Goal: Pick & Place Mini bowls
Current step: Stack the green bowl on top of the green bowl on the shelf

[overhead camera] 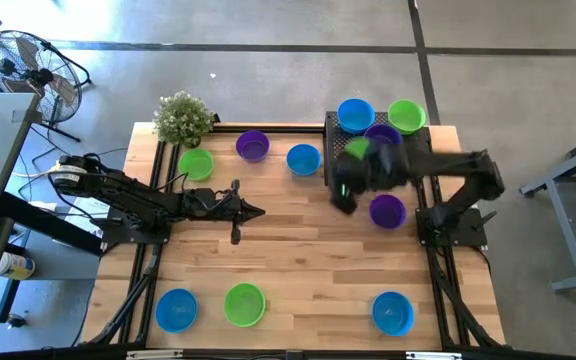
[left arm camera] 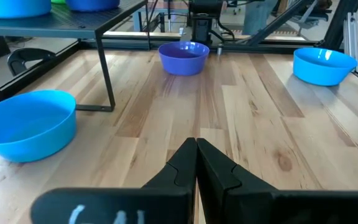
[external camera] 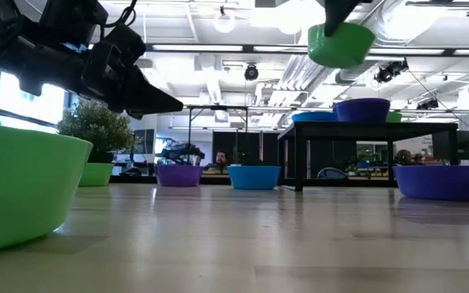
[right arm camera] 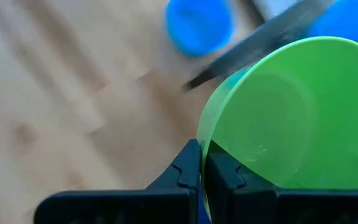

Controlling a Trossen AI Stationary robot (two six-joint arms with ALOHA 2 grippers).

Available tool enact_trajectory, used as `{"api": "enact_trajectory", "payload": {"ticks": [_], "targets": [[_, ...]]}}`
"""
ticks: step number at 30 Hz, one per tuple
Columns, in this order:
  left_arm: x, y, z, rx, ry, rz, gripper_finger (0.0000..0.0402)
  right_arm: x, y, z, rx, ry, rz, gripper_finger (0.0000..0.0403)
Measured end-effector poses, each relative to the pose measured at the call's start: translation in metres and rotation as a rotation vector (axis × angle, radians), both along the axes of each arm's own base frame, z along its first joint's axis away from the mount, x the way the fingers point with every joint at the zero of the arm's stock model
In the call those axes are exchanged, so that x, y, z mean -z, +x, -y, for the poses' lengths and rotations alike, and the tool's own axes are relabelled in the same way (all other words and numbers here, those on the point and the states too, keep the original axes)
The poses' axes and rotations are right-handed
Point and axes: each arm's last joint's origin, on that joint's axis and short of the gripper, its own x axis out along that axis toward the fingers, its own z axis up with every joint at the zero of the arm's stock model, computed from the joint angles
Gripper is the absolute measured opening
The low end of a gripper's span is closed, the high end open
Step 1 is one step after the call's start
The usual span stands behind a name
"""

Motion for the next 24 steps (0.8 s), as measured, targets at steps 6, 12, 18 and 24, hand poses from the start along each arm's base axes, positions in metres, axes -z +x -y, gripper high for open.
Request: {"api": "enact_trajectory", "payload": {"ticks": [6, 12, 18, 24], "targets": [[0.000, 0.000, 0.000, 0.000, 0.000, -0.001, 0.0002, -0.019, -0.018, 0.089, 0.011, -0.018, -0.065, 0.0001], [0.000, 0.000, 0.000, 0.001, 0.000, -0.002, 0.0002, -0.016, -0.056, 0.165, 0.078, 0.036, -0.130, 0.0001], [0.000, 0.000, 0.000, 0.001, 0.000, -0.002, 0.0002, 0.005, -0.088, 0.207, 0.130, 0.128, -0.196, 0.0001], [0.000, 0.000, 0.000, 0.001, -0.001, -0.002, 0.0002, 0.030, -0.106, 0.228, 0.142, 0.187, -0.240, 0.0000]]}}
